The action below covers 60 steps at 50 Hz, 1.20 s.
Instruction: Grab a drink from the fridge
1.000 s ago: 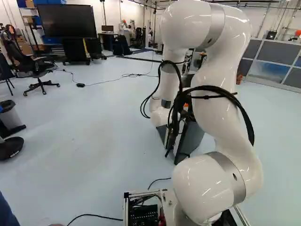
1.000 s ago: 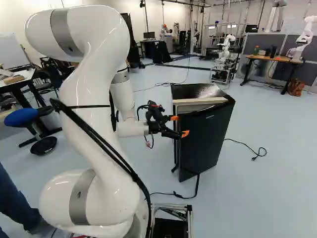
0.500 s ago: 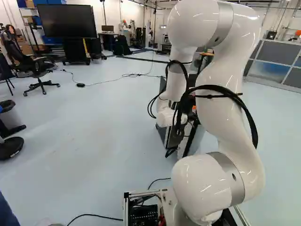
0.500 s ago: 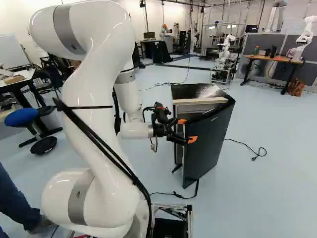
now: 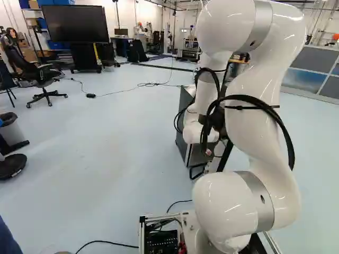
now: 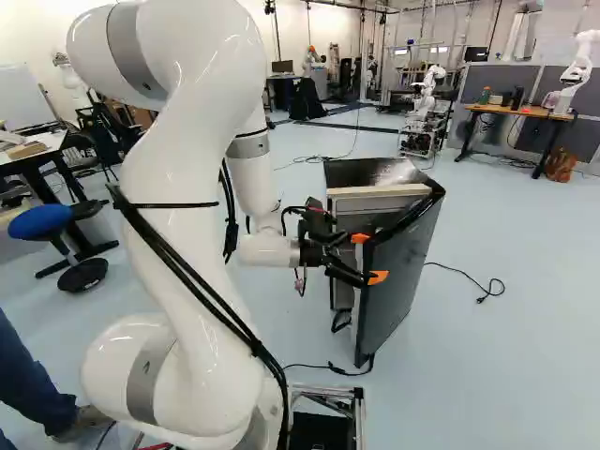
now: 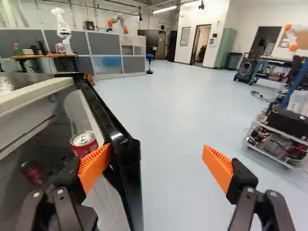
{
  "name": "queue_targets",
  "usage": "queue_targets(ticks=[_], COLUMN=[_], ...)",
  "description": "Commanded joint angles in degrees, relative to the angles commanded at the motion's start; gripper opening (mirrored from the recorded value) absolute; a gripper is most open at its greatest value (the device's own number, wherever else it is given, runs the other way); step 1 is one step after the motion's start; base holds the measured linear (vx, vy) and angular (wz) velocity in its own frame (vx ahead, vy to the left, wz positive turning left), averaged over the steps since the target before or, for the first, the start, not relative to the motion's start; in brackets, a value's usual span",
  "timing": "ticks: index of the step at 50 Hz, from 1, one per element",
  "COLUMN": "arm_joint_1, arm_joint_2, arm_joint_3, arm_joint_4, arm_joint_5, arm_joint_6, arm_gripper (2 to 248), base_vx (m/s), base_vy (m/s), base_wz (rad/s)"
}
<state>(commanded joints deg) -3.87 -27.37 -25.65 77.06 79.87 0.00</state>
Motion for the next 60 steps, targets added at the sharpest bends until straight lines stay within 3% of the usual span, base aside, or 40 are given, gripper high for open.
queue_targets(ticks=[27, 39, 48, 60], arm_joint_1=[-7.3, -10.3, -9.8, -6.4], arm_joint_2=[0.2, 0.3, 1.2, 3.2], arm_joint_3=[0.5, 0.6, 2.5, 7.0], arm_joint_4=[5.5, 6.2, 6.2, 6.2], arm_joint_5=[0.0, 0.0, 0.0, 0.0], arm_joint_6=[0.0, 0.0, 0.0, 0.0], arm_gripper=[247, 247, 247, 247], base_vx=[0.0, 0.0, 0.0, 0.0], base_vy=[0.0, 0.0, 0.0, 0.0], base_wz=[0.0, 0.0, 0.0, 0.0])
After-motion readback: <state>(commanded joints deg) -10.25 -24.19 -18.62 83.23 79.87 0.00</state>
